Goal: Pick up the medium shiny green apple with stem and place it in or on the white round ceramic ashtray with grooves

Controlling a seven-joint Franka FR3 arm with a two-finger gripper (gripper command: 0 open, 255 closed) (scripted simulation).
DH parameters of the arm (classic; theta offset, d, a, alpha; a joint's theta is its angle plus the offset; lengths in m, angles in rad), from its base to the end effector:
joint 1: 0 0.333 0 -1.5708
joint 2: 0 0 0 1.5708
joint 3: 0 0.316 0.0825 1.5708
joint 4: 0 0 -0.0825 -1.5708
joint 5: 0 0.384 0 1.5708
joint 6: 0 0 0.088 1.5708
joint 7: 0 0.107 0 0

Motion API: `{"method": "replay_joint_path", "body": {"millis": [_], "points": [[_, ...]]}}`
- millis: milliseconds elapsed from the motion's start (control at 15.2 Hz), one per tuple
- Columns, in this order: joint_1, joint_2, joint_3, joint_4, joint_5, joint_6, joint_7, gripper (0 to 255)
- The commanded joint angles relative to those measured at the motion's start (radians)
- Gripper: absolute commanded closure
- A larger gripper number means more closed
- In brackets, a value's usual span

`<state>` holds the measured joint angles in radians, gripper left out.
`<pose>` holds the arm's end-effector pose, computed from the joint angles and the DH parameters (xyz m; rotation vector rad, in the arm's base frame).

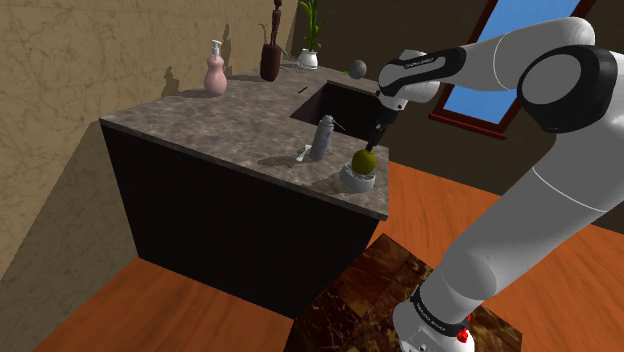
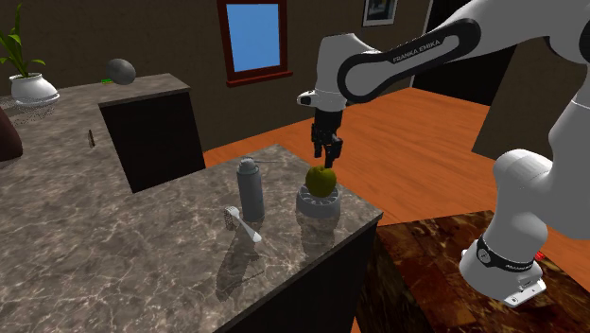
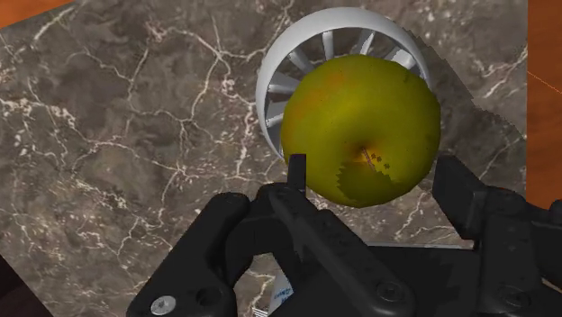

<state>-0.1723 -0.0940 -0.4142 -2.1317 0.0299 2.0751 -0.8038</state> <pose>0.4365 -0.2924 0.4484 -3.0932 -0.3171 -0.0988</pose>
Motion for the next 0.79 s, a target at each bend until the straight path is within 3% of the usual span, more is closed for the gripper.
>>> {"method": "replay_joint_path", "body": {"millis": [0, 198, 462, 726], "points": [[0.000, 0.000, 0.000, 0.000, 0.000, 0.000, 0.000, 0], [0.000, 0.000, 0.000, 0.000, 0.000, 0.000, 0.000, 0], [-0.002, -0.038, 0.004, 0.090, -0.018, -0.125, 0.013, 0], [-0.002, -0.038, 0.004, 0.090, -0.018, -0.125, 0.013, 0]]}}
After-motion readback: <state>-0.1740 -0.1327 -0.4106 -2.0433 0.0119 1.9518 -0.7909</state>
